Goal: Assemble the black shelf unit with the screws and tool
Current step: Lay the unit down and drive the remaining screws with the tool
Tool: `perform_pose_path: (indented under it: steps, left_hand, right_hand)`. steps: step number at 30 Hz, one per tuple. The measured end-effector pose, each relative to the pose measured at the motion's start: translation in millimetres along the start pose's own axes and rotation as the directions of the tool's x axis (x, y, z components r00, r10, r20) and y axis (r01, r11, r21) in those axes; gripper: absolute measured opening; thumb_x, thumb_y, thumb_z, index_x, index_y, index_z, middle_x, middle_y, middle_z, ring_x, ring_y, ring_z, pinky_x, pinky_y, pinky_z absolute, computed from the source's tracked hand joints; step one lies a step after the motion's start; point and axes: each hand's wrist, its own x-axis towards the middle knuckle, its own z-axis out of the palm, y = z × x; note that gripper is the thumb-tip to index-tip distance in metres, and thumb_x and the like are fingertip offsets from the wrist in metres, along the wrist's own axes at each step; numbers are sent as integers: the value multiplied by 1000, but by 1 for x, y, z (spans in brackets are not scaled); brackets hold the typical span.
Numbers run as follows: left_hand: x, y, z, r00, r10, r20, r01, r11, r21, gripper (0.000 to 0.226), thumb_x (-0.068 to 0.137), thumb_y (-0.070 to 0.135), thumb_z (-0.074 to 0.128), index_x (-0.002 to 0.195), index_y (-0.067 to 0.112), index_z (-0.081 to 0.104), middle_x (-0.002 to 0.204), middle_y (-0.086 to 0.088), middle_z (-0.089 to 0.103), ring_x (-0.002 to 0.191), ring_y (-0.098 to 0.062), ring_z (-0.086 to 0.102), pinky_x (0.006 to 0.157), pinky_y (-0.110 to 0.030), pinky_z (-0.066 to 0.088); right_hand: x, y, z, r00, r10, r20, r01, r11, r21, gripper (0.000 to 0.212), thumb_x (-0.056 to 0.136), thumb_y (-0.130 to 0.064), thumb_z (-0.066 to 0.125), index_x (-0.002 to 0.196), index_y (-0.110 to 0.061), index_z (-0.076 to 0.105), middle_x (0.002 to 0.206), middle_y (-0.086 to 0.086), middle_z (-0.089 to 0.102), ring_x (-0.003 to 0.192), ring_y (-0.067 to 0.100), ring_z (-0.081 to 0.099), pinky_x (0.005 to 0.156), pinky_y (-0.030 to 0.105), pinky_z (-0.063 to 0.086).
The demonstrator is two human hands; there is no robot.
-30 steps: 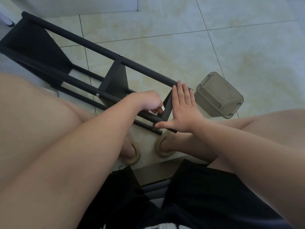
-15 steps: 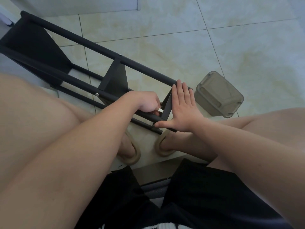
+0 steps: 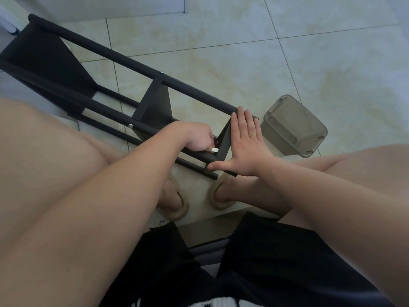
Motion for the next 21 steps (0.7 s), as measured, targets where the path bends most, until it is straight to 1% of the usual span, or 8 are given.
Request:
perform_pose_path:
  steps: [4, 7, 10, 12, 15, 17, 19, 21]
  left_hand:
    - [1, 0, 1, 1000, -18, 16, 17, 999, 29, 28, 98, 13, 52, 117, 4, 71, 120, -15, 68, 103, -28, 60, 98, -45, 47]
    - [2, 0, 2, 1000, -16, 1, 16, 1000, 15, 27, 98, 14, 53, 116, 6, 71, 114, -8, 68, 110, -30, 61, 97, -43, 47]
    - [4, -3, 2, 998, -10, -55, 8, 999, -31, 19, 97, 13, 56, 106, 18, 71, 95, 4, 64, 98, -22, 60, 92, -38, 49]
    - [7, -7, 2, 995, -18, -94, 13, 999, -53, 18, 96, 12, 57, 101, 20, 71, 83, 10, 63, 88, -18, 60, 85, -35, 48]
    - [8, -10, -1, 991, 2, -133, -13, 996, -84, 16, 97, 16, 58, 99, 24, 72, 79, 14, 63, 77, -9, 57, 77, -29, 42]
    - [8, -12, -2, 988, 26, -155, -45, 991, -122, 17, 95, 17, 62, 101, 27, 74, 80, 17, 63, 80, -9, 59, 79, -28, 43]
    - [10, -13, -2, 984, 43, -172, -70, 985, -155, 16, 93, 18, 65, 93, 31, 73, 89, 13, 67, 93, -14, 62, 86, -30, 46]
    - [12, -13, -3, 983, 45, -177, -80, 978, -192, 19, 92, 18, 66, 82, 35, 70, 94, 12, 68, 98, -15, 62, 92, -32, 47]
  right_hand:
    - [1, 0, 1, 1000, 2, -5, -2, 1000, -8, 154, 51, -106, 21, 156, -2, -21, 162, 16, -32, 149, 32, -32, 123, 48, -17]
    - [1, 0, 2, 1000, 1, -4, -1, 1000, -6, 154, 52, -107, 21, 156, -2, -21, 162, 15, -33, 149, 32, -32, 123, 49, -17]
    - [2, 1, 3, 1000, 1, -5, -1, 1000, -6, 154, 51, -108, 20, 156, -2, -21, 162, 16, -33, 149, 32, -32, 123, 48, -17]
    - [2, 1, 3, 1000, 1, -8, -1, 1000, -5, 154, 51, -108, 18, 156, -2, -21, 162, 15, -32, 149, 32, -32, 122, 48, -18]
    - [2, 1, 3, 1000, 1, -11, -1, 1000, -3, 155, 50, -108, 17, 156, -2, -21, 162, 15, -32, 150, 32, -31, 122, 47, -18]
    - [2, 1, 4, 1000, 0, -12, 0, 1000, 0, 155, 49, -109, 16, 156, -2, -20, 163, 15, -31, 150, 32, -31, 122, 48, -18]
    - [2, 1, 3, 1000, -1, -11, 1, 1000, -1, 155, 48, -109, 14, 156, -3, -21, 162, 15, -32, 149, 32, -32, 122, 47, -19]
    - [2, 1, 3, 1000, -2, -11, 2, 1000, 1, 155, 48, -109, 14, 156, -3, -21, 162, 15, -32, 149, 31, -32, 121, 46, -20]
